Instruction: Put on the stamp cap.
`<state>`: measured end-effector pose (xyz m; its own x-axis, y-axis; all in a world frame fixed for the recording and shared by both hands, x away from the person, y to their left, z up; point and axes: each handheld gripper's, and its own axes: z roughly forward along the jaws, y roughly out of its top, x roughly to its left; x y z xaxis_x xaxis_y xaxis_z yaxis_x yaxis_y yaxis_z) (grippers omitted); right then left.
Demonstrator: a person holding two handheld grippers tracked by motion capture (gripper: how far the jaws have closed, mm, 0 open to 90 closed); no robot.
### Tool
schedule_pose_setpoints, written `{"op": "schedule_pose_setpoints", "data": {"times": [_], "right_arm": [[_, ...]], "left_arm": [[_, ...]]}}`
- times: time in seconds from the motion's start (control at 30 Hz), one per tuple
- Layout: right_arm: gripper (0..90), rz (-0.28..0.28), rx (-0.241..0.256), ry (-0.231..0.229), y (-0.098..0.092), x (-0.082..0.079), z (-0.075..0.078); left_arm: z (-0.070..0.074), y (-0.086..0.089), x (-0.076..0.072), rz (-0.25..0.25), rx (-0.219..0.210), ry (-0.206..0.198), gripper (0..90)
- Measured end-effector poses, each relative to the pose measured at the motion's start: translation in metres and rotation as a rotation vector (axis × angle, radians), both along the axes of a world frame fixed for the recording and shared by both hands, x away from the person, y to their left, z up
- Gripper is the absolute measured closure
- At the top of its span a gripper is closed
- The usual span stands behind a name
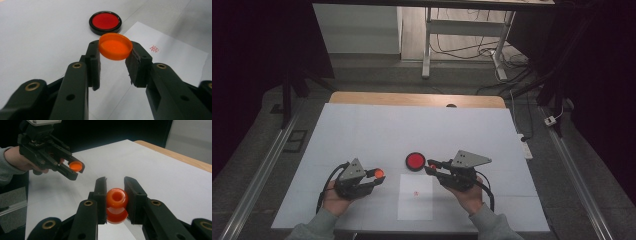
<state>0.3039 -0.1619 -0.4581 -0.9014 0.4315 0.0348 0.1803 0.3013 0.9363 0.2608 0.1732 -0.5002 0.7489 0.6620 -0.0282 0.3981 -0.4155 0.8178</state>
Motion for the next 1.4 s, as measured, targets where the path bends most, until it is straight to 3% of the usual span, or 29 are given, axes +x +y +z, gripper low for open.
{"op": "schedule_pose_setpoints", "data": {"times": [0.57, 1.4], "right_arm": [[72.0, 0.006, 0.002, 0.001, 0.001, -0.001, -0.001], [72.0, 0.003, -0.005, 0.005, 0.001, -0.001, -0.002]], "left_arm": [[0.002, -0.022, 0.009, -0.043, 0.012, -0.002, 64.5], [0.007, -0.071, 0.022, -0.135, 0.038, -0.018, 64.5]]}}
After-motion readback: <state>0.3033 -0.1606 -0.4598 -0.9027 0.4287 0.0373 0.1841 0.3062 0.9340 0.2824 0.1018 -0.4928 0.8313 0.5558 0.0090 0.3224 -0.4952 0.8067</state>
